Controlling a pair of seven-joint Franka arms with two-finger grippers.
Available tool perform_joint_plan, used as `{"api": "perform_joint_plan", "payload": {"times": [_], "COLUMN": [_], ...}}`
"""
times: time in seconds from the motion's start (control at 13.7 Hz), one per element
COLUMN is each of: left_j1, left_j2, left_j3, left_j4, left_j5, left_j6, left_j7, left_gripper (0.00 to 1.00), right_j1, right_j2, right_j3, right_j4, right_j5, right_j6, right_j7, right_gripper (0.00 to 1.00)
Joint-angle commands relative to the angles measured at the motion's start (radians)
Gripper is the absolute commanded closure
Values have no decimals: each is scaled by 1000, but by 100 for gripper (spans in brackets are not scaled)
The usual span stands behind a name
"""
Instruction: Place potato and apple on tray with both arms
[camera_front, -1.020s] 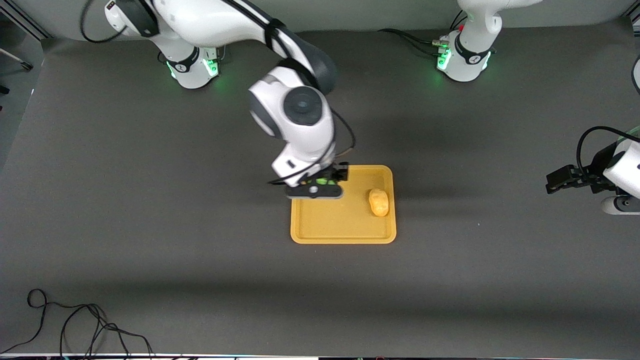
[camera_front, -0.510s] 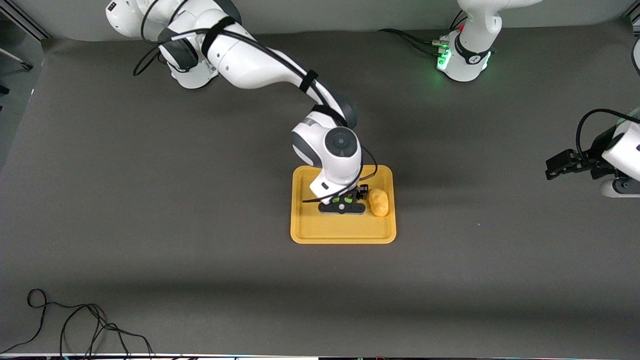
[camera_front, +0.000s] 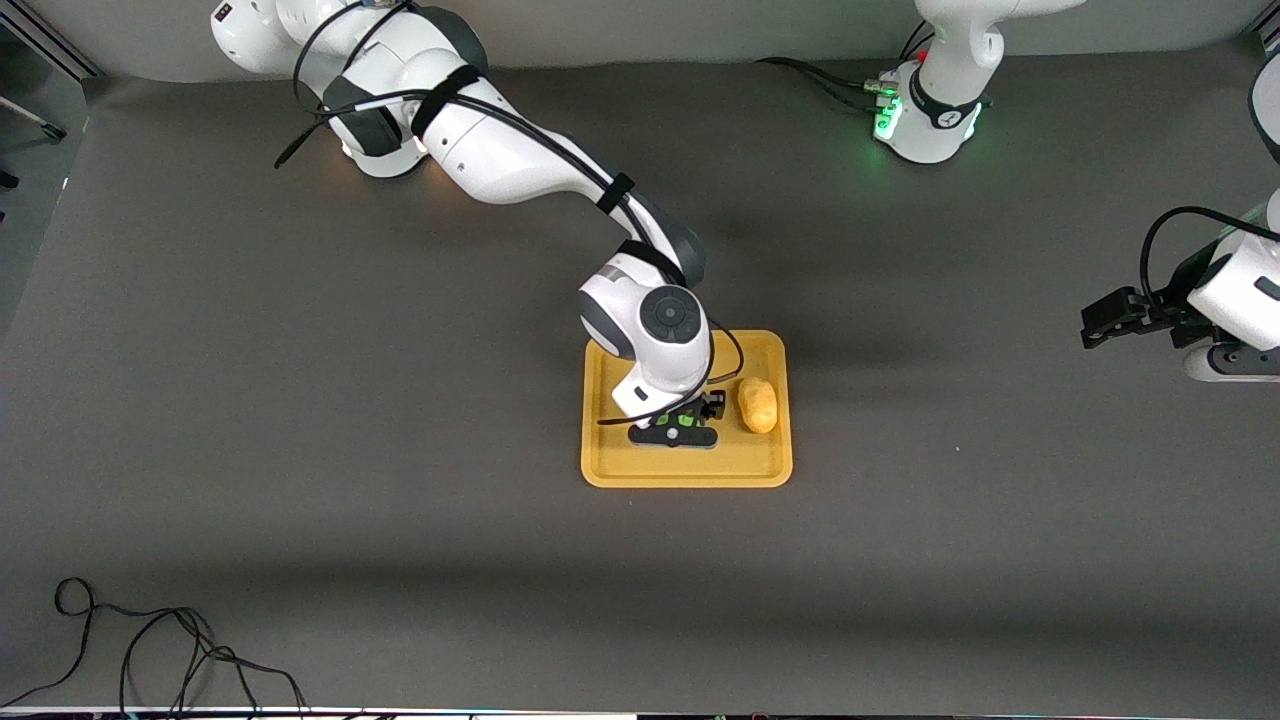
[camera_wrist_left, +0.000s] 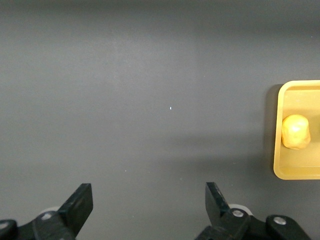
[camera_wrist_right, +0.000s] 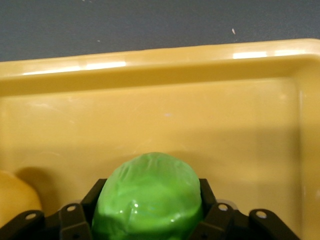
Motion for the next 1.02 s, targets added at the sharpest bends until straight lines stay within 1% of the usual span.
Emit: {"api": "perform_joint_plan", "payload": {"times": [0.0,0.07,0.22,0.29,0.58,0.73,0.8,0.95], "left_j1": [-8,-7,-8,-8,-10,-10,-10,-10], "left_j2": [-12,-12,-12,-12,-6,-4,-4,2], "left_j3": [4,2,2,2,2,2,2,2], "left_j4": [-14,-14,-14,-14,-14,-13,-13,-11], "left_j5": [-2,-2,-2,-2,-2,-2,-2,-2], "left_j6": [12,12,12,12,9,10,10,13], "left_j7": [-9,-7,-5,-5,-4,-4,-2,-5], "left_gripper": [0,0,0,0,0,0,0,0], "right_j1": [-3,-3,-3,-3,-3,-11,-34,-92], "right_j2": [13,7,-21,-53,-231,-317,-360,-461], "right_j3": [0,0,0,0,1,-5,-8,-17], "right_j4": [9,7,10,12,16,12,6,-29], "right_j5": [-17,-17,-14,-14,-11,-15,-17,-17], "right_j6": [15,12,-17,-61,-265,-342,-384,-513], "right_j7": [18,18,38,53,53,41,28,-92], "right_gripper": [7,0,0,0,0,0,0,0]}}
